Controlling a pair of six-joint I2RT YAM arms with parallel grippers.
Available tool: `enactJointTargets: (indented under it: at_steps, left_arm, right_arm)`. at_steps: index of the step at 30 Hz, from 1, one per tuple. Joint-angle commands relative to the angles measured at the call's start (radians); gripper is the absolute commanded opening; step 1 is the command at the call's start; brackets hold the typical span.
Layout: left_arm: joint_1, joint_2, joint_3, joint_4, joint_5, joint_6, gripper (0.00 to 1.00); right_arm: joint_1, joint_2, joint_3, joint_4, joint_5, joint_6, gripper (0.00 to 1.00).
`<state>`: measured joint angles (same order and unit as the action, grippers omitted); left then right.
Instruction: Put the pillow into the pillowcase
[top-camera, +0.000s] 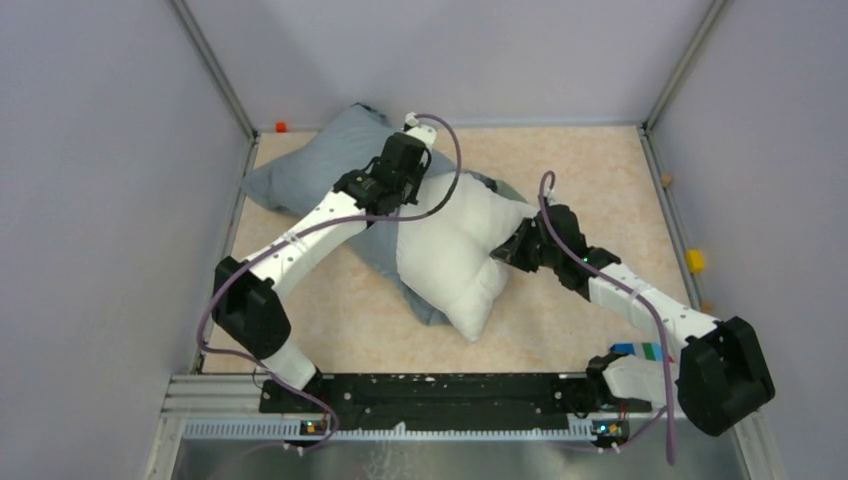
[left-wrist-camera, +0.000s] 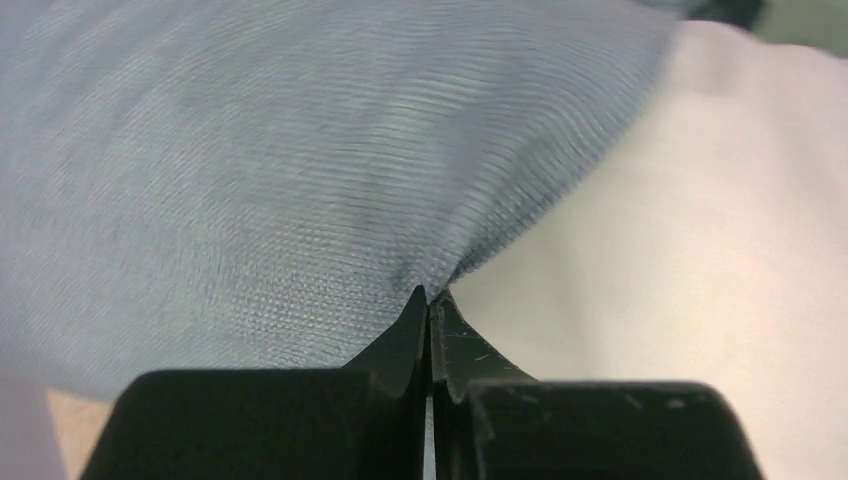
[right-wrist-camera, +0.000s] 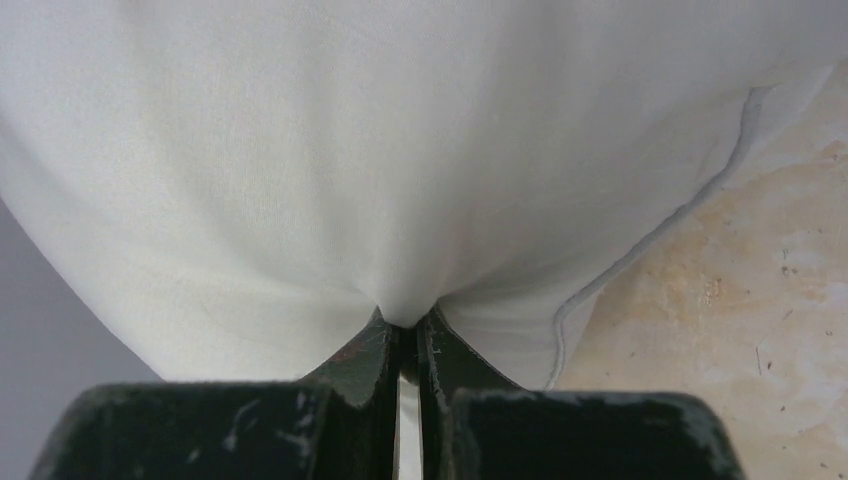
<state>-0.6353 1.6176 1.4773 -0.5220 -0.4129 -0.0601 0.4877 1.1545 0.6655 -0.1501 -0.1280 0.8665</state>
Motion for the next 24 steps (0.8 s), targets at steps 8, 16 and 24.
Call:
enactJointTargets:
  at_steps: [8, 16, 24]
  left_arm:
    - [-0.298, -0.010, 0.309, 0.062, 0.535, -0.245, 0.00]
    - [-0.193, -0.111, 0.072, 0.105, 0.305, -0.389, 0.00]
    - [-0.063, -0.065, -0.095, 0.189, 0.447, -0.416, 0.00]
  right_arm:
    - [-0.006, 0.271, 0.522, -0.071, -0.047, -0.064, 0.00]
    - [-0.012, 0.345, 0.566, -0.007, -0.063, -0.035, 0.00]
    - [-0.012, 0.237, 0.491, -0.099, -0.014, -0.154, 0.48]
